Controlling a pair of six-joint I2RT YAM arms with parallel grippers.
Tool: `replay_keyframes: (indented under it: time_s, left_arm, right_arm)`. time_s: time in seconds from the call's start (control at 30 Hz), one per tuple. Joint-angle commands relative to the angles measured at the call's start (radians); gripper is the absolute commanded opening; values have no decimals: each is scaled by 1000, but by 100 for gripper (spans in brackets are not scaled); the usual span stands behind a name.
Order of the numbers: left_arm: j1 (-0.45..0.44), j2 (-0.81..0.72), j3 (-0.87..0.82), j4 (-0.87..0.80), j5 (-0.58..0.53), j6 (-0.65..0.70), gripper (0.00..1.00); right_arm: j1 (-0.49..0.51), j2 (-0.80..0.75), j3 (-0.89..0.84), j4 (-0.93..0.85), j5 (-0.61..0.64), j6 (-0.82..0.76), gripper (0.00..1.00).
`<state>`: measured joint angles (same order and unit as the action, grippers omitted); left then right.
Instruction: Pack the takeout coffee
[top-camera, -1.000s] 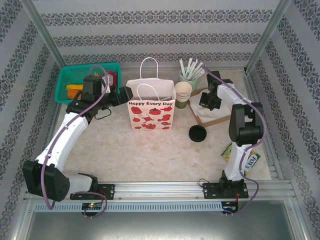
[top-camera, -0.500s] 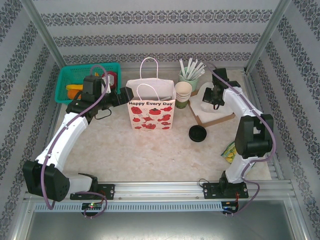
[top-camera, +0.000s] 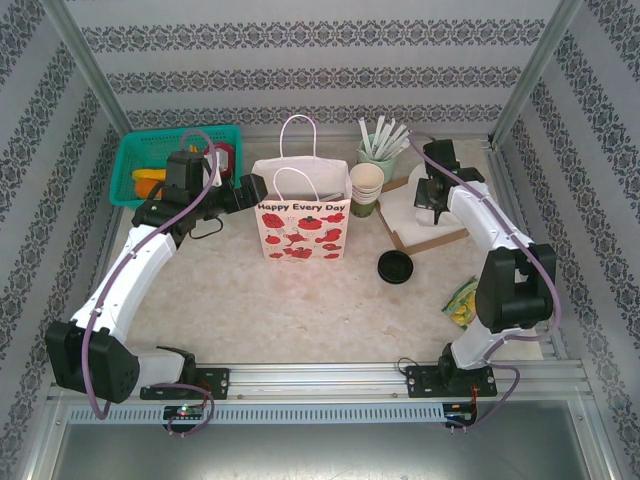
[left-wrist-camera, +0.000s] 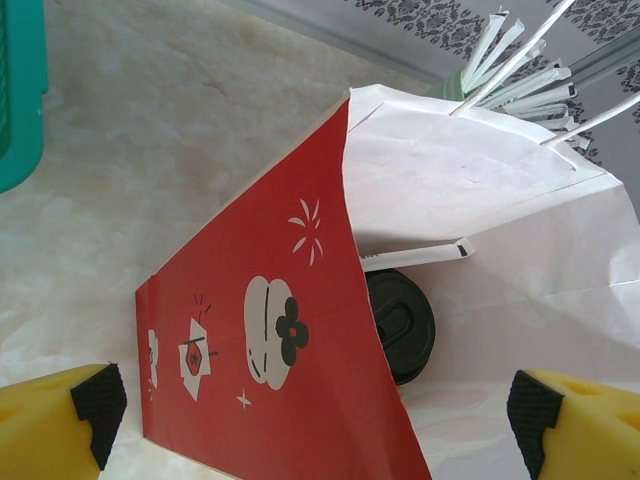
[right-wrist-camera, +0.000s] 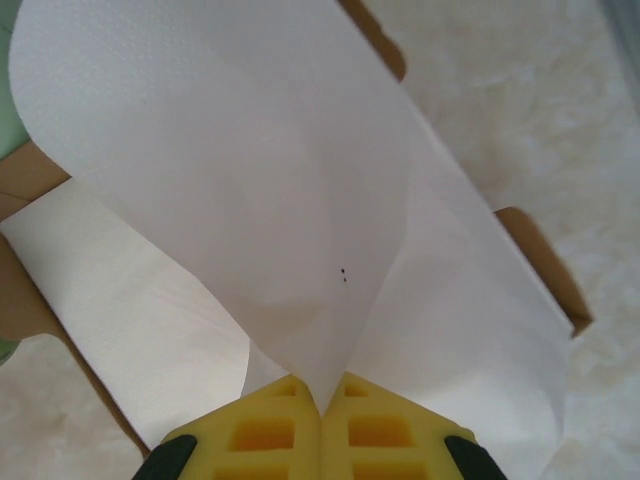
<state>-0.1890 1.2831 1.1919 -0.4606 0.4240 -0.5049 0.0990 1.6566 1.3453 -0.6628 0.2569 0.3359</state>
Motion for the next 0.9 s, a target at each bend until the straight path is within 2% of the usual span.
replay_keyframes:
  time_s: [0.0,0.4,0.53,0.87]
  left_arm:
    - [-8,-2,18,13,19,20,100]
    - [-8,10,23,15,25,16,100]
    - [-9,14,24,18,27,10,100]
    - [-9,25,37,12,40,8,100]
  right_arm:
    - [4,-41,27,-29,93,-48,0]
    - [-50,-74,134,-87,152,-101,0]
    - [-59,-65,138,-96,133,-111,0]
    - [-77,-61,150,-93,173,-97,0]
